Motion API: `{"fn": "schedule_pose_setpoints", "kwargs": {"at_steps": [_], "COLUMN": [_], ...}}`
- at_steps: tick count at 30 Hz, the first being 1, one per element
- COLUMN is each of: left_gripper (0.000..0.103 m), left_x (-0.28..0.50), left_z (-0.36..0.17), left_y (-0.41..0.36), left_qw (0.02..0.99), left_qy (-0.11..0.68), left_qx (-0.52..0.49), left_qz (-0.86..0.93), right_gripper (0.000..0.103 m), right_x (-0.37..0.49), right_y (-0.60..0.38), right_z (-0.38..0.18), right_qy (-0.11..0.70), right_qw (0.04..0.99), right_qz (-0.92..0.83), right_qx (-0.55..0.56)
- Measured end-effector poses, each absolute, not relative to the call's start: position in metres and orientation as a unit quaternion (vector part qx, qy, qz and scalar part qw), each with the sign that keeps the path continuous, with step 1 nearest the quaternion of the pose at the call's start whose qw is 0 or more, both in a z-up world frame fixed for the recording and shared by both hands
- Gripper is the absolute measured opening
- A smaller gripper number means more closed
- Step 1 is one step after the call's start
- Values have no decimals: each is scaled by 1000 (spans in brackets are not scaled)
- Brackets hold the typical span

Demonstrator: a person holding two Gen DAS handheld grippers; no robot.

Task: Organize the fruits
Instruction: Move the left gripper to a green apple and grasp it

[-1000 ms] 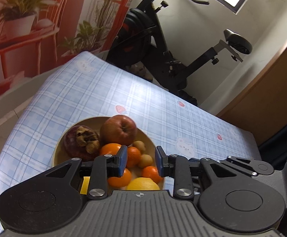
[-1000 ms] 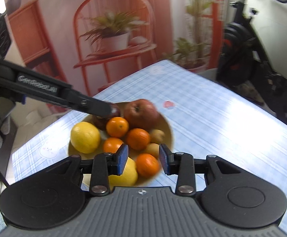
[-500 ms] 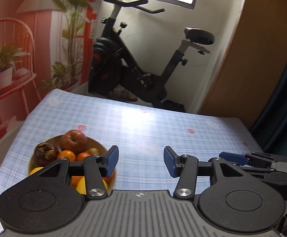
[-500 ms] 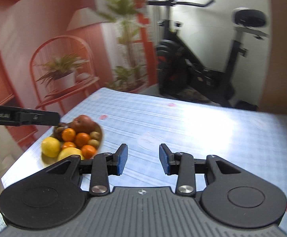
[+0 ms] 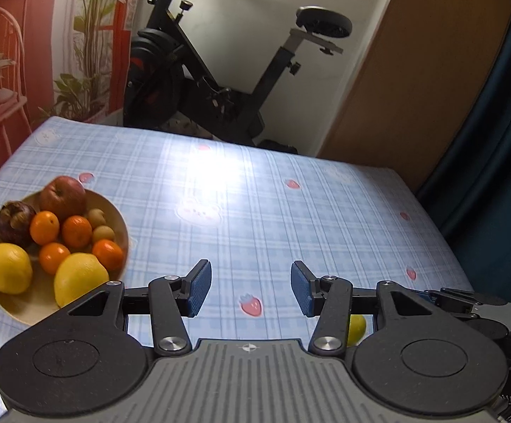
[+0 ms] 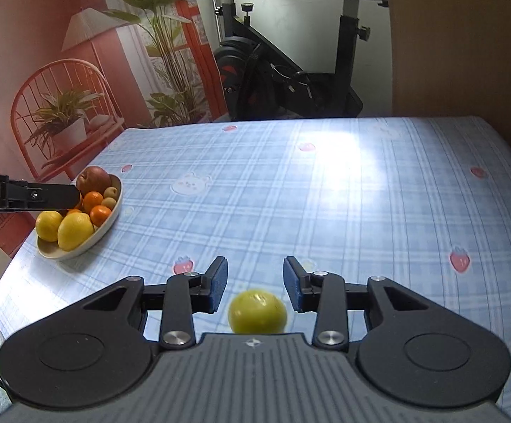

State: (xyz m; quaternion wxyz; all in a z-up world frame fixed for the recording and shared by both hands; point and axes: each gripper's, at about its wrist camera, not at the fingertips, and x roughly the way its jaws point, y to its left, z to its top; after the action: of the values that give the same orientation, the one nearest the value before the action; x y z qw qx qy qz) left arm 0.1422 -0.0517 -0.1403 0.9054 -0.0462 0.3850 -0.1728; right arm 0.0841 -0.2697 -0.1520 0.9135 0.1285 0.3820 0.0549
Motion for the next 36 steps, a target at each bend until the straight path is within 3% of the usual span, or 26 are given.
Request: {"fn": "schedule_pose_setpoints", "kwargs": {"at_steps": [10, 27, 36], "left_gripper": [52, 52, 51], "left_x": [133, 129, 132], "left_z": [-165, -177, -184], "left_y": [-77, -93, -90], "left_qw": [890, 869, 860], "left_qy": [415, 456, 470], "left_qx": [-21, -24, -36], "left_qz": [-187, -193, -197], "right_gripper": [39, 51, 48], "right_x": [67, 37, 41], "right_y": [-272, -258, -247], "right_z": [-165, -175, -190], "right_qy": [396, 410, 430], "right_qw": [905, 892, 876], "right_qz": [60, 122, 150], "right_qx": [141, 144, 156]}}
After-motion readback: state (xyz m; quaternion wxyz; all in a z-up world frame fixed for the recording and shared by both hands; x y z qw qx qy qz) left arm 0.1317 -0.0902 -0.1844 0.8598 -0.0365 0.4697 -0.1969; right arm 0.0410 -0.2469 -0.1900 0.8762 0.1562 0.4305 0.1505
